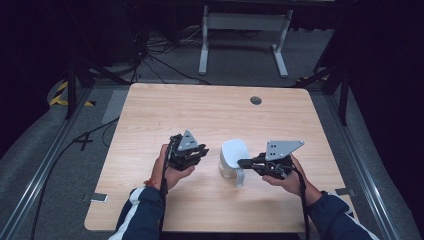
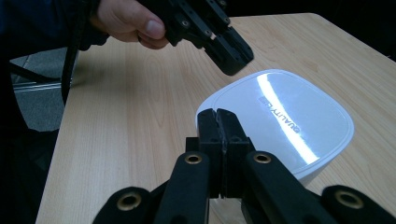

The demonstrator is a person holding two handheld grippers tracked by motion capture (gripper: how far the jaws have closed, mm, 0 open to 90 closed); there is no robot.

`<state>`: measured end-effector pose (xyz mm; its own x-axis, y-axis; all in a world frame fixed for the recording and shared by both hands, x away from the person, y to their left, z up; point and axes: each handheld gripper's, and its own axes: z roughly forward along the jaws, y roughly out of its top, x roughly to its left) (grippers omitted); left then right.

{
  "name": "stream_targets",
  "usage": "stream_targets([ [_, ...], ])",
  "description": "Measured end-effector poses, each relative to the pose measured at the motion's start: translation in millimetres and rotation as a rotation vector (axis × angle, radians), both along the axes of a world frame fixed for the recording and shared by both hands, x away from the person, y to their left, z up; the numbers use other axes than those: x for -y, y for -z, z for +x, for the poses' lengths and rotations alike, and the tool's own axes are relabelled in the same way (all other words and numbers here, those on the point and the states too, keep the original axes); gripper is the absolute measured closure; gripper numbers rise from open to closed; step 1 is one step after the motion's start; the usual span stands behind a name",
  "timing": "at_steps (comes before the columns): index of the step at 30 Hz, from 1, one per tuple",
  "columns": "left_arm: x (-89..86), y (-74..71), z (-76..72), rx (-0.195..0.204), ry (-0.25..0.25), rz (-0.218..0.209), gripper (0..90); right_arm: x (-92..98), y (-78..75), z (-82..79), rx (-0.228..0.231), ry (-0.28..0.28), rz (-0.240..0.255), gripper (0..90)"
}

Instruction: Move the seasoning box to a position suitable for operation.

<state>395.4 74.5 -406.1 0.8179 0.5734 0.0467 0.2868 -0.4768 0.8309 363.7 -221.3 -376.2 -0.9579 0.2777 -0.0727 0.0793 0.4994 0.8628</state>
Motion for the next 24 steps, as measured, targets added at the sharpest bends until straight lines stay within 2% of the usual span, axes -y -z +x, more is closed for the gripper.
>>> stream_targets([
  [1,9.9,-2.0,3.3,0.009,0.003,0.025,78.4,-0.1,0.1,-0.1,-0.001,-0.002,0.001,90.0],
  [3,15.3,-3.6,5.5,0.013,0.003,0.023,78.1,-0.3,0.1,-0.6,0.001,-0.004,-0.003,90.0],
  [7,23.4,-3.9,9.3,0.012,0.014,0.055,78.1,-0.7,0.2,-3.0,0.022,-0.006,-0.014,90.0],
  [10,27.8,-5.4,9.4,0.011,0.018,0.045,79.4,-0.9,0.3,-3.6,0.024,-0.006,-0.015,90.0],
  [11,29.0,-7.1,9.5,0.024,0.022,0.053,79.8,-0.7,0.4,-3.4,0.024,-0.007,-0.014,90.0],
  [13,32.4,-8.6,8.6,0.017,0.033,0.045,81.6,-0.2,0.7,-2.8,0.015,-0.013,-0.013,90.0],
  [18,37.9,-12.2,7.3,0.032,0.049,0.069,83.6,-0.6,1.3,-3.0,0.01,-0.016,-0.017,90.0],
  [22,38.7,-15.1,6.4,0.047,0.06,0.088,85.3,-1.8,3.7,-3.2,0.017,-0.016,-0.04,90.0],
  [24,39.0,-15.2,5.5,0.054,0.064,0.084,87.1,-2.0,4.2,-3.3,0.013,-0.019,-0.042,90.0],
])
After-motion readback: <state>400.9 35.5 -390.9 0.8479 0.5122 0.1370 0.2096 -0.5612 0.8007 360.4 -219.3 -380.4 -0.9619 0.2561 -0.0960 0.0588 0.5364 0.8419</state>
